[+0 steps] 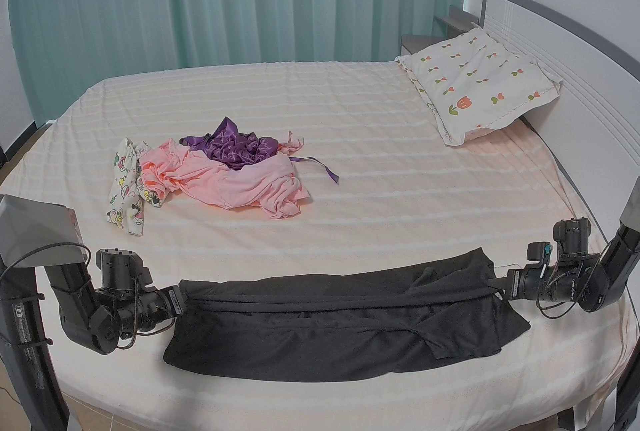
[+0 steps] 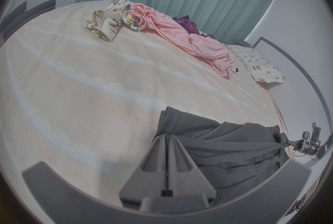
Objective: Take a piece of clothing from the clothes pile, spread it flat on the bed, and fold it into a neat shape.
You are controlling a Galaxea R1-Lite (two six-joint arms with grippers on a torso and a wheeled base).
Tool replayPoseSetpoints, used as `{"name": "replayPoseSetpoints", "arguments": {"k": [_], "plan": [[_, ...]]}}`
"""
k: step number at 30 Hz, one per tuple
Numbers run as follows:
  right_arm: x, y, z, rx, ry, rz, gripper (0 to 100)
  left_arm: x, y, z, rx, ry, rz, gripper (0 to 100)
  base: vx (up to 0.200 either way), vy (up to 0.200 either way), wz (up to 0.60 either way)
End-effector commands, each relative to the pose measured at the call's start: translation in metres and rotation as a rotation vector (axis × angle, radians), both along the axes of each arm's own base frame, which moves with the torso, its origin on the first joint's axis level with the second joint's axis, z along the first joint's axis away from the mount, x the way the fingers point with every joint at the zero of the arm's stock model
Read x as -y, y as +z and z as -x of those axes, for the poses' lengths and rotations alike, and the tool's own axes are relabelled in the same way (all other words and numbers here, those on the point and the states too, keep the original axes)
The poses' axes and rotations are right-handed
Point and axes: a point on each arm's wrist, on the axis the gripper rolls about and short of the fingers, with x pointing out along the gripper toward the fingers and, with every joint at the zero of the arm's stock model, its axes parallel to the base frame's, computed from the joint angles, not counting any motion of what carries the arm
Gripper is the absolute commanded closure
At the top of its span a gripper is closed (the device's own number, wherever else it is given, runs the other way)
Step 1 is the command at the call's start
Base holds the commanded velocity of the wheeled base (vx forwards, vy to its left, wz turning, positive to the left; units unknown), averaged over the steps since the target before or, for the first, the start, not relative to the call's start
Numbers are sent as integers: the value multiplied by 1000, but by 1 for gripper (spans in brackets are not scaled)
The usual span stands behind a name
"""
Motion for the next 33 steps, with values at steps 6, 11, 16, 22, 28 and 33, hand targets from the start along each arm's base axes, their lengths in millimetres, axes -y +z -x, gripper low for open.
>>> {"name": "replayPoseSetpoints", "arguments": {"k": [6,11,16,22,28,33], "plan": [[-1,-15,3,-53,12,6,100,0,1,-7,21,2,1,100,0,0,0],[-1,-18,2,-64,8,9,100,0,3,-7,24,3,0,100,0,0,0],[-1,-22,2,-77,6,9,0,0,-1,-4,1,3,-1,0,0,0,0],[2,-13,-1,-19,-7,-3,0,0,0,-3,4,2,1,0,0,0,0],[9,12,-4,74,-80,-68,0,-5,7,4,10,25,12,0,0,0,0],[6,23,-8,95,-102,-114,0,-16,32,11,58,132,124,0,0,0,0]]}}
